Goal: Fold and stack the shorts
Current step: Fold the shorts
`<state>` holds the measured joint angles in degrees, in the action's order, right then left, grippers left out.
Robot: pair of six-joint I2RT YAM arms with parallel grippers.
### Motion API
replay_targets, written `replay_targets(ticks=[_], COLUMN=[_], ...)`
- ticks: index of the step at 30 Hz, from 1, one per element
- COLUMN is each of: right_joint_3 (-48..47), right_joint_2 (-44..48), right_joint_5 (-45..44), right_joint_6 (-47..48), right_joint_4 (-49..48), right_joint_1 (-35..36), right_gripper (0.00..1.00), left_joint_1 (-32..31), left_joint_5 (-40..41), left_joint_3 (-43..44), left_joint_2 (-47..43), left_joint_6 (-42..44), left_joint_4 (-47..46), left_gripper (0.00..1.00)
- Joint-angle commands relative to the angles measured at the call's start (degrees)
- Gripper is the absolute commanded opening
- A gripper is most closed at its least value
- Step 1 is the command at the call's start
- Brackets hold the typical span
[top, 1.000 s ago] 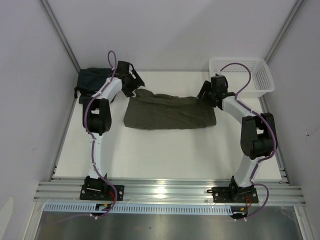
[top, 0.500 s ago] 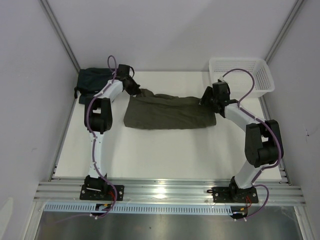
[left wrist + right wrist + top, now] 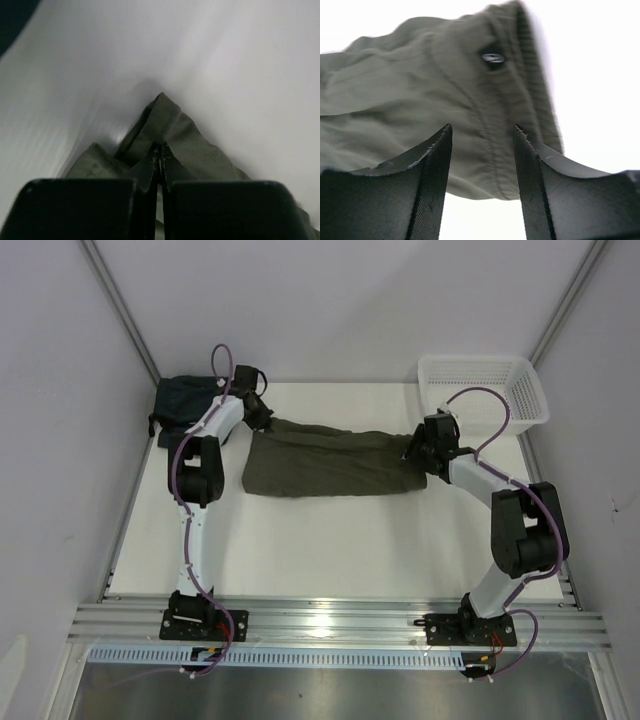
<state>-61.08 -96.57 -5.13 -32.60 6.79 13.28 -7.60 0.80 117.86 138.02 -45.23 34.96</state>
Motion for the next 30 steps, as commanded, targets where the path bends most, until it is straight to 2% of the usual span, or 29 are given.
replay_targets(ticks=[1, 7, 9, 11, 12, 15, 19, 26, 27, 30], right_joint_3=[-1.1, -0.9, -1.1, -1.5, -1.8, -2.0, -1.0, 1.4, 1.2, 2.0], right_joint_2=[-1.7, -2.7, -3.1, -3.4, -3.6, -3.3, -1.3, -1.2, -1.7, -2.5], right_joint_5=[-4.0, -5.1, -4.9, -4.6, -4.5, -4.2, -3.6, 7.3, 7.8, 9.4], right_joint_6=[-0.8, -0.8, -0.5, -0.6, -0.6, -0.3, 1.6, 4.2, 4.1, 3.2], right_joint_4=[0.9, 1.8, 1.9, 2.0, 2.1, 2.1, 1.2, -2.8, -3.0, -3.7], right_joint_1=[0.3, 0.3, 0.3, 0.3, 0.3, 0.3, 0.4, -1.4, -1.4, -1.3], right_gripper=[0.53, 0.52, 0.52, 0.52, 0.52, 0.53, 0.61, 0.69, 0.66, 0.44], left_joint_1=[0.5, 0.3, 0.1, -0.2, -0.2, -0.4, -0.4, -2.9, -3.6, -5.7], left_joint_5=[7.9, 13.1, 13.4, 14.1, 14.1, 14.8, 14.8, 16.9, 18.5, 18.5], left_joint_3=[3.7, 5.6, 6.9, 8.3, 8.4, 8.3, 8.5, 6.1, 4.4, 0.4], left_joint_2=[-2.5, -2.8, -2.1, -1.9, -1.9, -3.1, -5.2, -11.8, -12.7, -16.8], left_joint_6=[4.3, 7.3, 7.9, 8.5, 8.6, 8.6, 9.9, 13.9, 14.7, 15.0], left_joint_4=[2.7, 4.2, 4.5, 5.5, 5.6, 6.0, 6.5, 8.0, 8.4, 7.7], left_gripper=[0.0, 0.0, 0.04, 0.38, 0.59, 0.82, 0.86, 0.85, 0.85, 0.85])
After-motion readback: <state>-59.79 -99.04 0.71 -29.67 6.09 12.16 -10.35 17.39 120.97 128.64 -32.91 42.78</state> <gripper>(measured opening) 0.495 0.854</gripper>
